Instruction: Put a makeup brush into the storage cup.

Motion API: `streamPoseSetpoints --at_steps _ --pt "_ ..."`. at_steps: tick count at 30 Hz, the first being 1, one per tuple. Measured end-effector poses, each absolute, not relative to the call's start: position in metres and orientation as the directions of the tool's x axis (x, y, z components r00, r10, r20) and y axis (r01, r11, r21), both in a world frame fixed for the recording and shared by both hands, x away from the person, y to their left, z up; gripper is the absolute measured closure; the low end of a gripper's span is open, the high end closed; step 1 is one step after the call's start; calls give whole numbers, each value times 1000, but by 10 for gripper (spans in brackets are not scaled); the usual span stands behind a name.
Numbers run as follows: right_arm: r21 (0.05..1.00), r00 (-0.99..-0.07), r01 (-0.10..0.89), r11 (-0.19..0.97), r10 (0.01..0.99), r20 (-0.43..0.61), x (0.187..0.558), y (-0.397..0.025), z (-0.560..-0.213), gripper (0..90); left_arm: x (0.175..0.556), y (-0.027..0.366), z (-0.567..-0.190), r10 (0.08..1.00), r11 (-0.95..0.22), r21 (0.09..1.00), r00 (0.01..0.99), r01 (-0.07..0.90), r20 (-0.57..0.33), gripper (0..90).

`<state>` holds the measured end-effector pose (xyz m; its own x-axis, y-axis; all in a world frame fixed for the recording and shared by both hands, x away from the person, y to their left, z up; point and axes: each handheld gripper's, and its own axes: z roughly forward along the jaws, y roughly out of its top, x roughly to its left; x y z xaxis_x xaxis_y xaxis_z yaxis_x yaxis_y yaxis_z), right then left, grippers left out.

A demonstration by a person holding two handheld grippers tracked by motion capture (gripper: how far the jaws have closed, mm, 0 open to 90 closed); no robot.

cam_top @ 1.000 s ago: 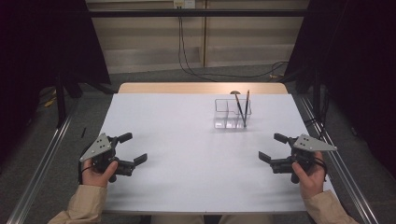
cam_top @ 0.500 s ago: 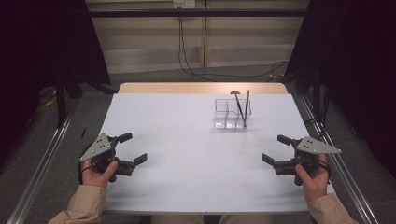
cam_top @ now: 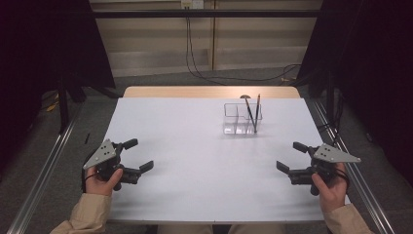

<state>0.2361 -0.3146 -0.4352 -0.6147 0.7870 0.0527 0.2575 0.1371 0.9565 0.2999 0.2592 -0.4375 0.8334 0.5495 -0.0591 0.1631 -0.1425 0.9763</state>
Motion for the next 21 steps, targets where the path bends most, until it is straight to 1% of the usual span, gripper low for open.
streamPoseSetpoints --at_steps 21 --pt "952 -614 269 146 788 52 229 -321 -438 35 300 259 -438 550 -148 976 833 162 -55 1"
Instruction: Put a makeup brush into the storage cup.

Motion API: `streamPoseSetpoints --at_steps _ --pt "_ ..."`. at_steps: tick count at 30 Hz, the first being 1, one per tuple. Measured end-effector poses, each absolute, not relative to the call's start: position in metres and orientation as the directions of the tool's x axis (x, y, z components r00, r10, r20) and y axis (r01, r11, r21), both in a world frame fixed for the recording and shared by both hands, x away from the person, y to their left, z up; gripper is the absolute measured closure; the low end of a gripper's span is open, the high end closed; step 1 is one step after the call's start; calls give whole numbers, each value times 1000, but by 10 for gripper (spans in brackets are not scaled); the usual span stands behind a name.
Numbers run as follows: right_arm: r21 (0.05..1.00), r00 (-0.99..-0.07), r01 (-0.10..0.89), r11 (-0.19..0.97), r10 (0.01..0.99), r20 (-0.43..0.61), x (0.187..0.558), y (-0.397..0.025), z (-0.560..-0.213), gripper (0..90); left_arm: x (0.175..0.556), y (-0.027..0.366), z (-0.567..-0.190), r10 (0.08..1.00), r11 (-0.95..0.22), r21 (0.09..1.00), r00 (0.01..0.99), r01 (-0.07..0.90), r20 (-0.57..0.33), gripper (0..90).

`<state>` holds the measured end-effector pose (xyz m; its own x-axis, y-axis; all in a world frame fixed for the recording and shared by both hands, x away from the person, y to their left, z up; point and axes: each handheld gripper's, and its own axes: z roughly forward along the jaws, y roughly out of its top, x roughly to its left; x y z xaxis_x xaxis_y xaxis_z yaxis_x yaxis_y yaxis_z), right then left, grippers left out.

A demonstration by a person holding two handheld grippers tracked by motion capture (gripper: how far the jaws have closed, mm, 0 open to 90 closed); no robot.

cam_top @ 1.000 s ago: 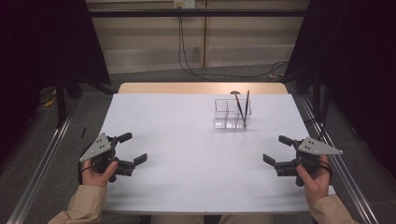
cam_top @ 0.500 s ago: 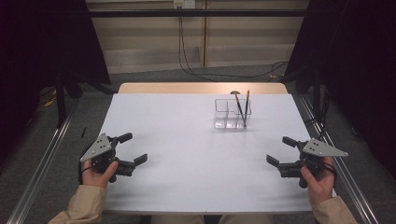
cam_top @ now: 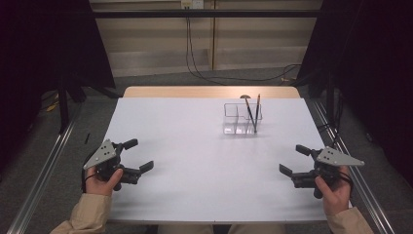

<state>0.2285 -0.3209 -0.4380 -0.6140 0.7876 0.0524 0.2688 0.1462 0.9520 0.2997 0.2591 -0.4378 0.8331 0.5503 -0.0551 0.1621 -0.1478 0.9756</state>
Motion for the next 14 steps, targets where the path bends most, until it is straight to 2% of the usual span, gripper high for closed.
streamPoseSetpoints --at_steps 14 --pt "955 -610 260 144 791 47 228 -322 -438 35 301 257 -439 547 -146 975 835 166 -60 1"
